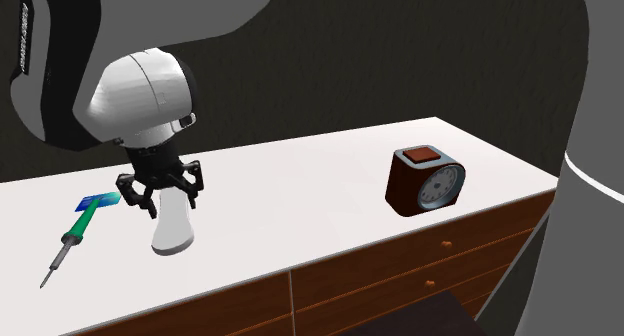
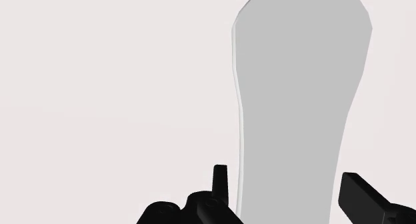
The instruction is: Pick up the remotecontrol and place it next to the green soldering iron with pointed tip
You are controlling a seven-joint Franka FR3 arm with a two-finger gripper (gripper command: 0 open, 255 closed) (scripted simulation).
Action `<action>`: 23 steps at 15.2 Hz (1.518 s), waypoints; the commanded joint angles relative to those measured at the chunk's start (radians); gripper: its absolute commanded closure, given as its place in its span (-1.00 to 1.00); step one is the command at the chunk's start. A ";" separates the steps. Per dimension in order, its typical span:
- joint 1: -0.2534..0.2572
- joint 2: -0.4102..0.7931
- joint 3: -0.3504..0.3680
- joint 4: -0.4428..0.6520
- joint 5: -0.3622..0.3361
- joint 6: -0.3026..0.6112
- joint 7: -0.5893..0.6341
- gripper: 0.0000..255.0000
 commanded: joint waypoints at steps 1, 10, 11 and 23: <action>0.000 0.005 -0.001 -0.007 -0.002 0.012 0.000 1.00; 0.000 0.005 -0.001 -0.007 -0.002 0.012 0.000 -1.00; 0.000 0.005 -0.001 -0.007 -0.002 0.012 0.001 -1.00; -0.006 -0.055 0.004 0.050 0.018 -0.102 -0.013 -1.00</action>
